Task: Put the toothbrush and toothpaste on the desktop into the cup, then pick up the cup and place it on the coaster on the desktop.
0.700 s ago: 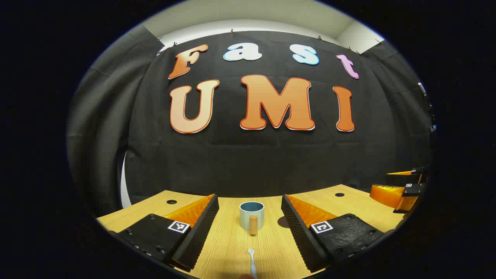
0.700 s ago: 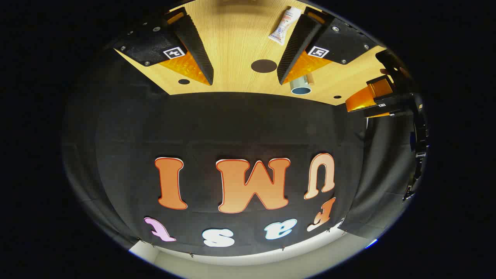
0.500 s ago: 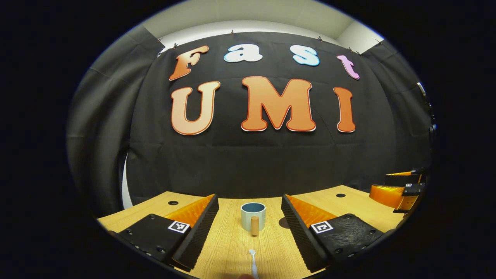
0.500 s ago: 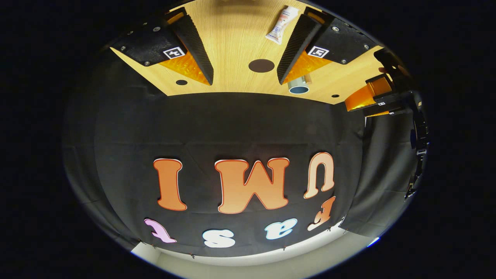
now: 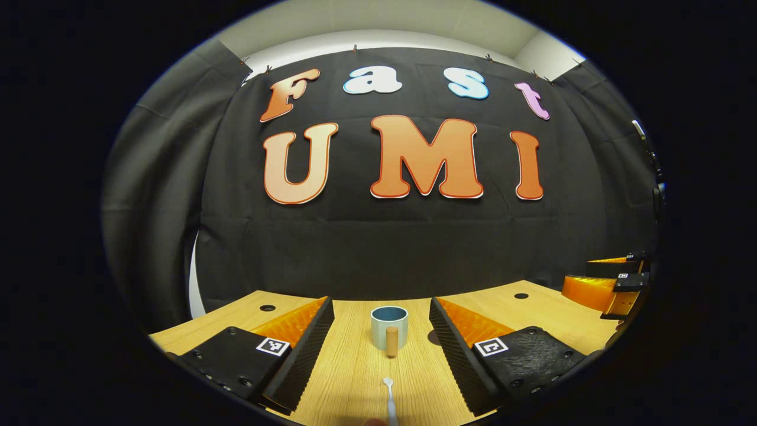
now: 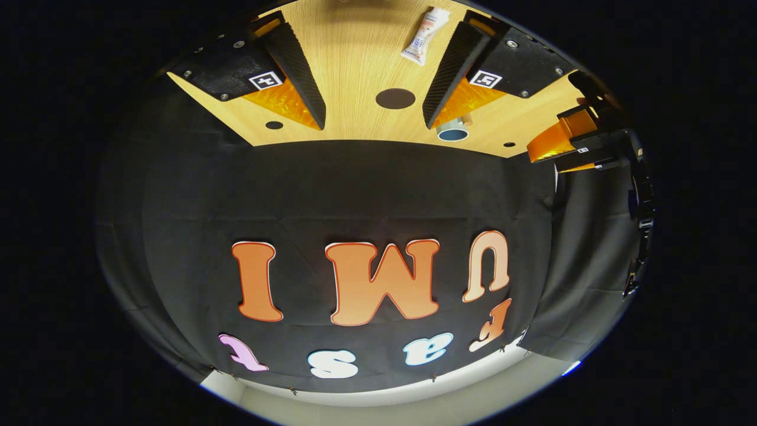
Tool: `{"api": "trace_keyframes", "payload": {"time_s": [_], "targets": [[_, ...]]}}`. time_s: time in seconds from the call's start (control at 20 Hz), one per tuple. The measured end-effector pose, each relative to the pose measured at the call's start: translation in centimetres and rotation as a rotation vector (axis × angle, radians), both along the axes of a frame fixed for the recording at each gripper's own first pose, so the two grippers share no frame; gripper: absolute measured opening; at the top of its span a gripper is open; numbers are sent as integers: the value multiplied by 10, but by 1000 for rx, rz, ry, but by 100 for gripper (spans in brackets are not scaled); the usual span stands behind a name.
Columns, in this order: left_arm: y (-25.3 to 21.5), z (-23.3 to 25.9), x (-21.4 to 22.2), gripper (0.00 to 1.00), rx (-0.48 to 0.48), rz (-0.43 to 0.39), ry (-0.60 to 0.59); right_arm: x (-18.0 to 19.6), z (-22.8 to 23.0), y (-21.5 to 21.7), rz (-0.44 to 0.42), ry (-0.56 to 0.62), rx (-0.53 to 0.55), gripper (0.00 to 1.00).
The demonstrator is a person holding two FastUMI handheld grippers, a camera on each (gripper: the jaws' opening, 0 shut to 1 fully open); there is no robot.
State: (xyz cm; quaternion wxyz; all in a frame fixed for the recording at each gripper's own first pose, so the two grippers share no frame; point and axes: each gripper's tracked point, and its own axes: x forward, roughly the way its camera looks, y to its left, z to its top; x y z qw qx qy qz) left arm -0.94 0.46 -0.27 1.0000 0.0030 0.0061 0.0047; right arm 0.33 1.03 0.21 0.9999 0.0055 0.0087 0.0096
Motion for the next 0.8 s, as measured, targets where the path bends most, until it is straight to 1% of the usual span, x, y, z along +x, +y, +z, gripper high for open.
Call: {"api": "trace_keyframes", "payload": {"time_s": [0.05, 0.1, 0.15, 0.35, 0.5, 0.65, 0.8], "targets": [[0, -5, 1, 98, -2, -4, 11, 0, -5, 2, 4, 16, -7, 99], [0, -8, 1, 100, -7, -6, 25, 1, -10, 5, 13, 33, -16, 99], [1, -12, 1, 98, -12, -4, 40, 1, -17, 8, 24, 53, -25, 99], [4, -31, 0, 98, -27, -8, 97, 2, -35, 22, 71, 108, -31, 99], [4, -55, 1, 98, -48, -13, 163, 1, -54, 30, 103, 155, -34, 99], [9, -75, -2, 98, -50, -8, 227, 3, -82, 38, 131, 244, -10, 99], [10, -94, -4, 98, -41, -8, 293, 4, -105, 43, 137, 316, -3, 99]]}}
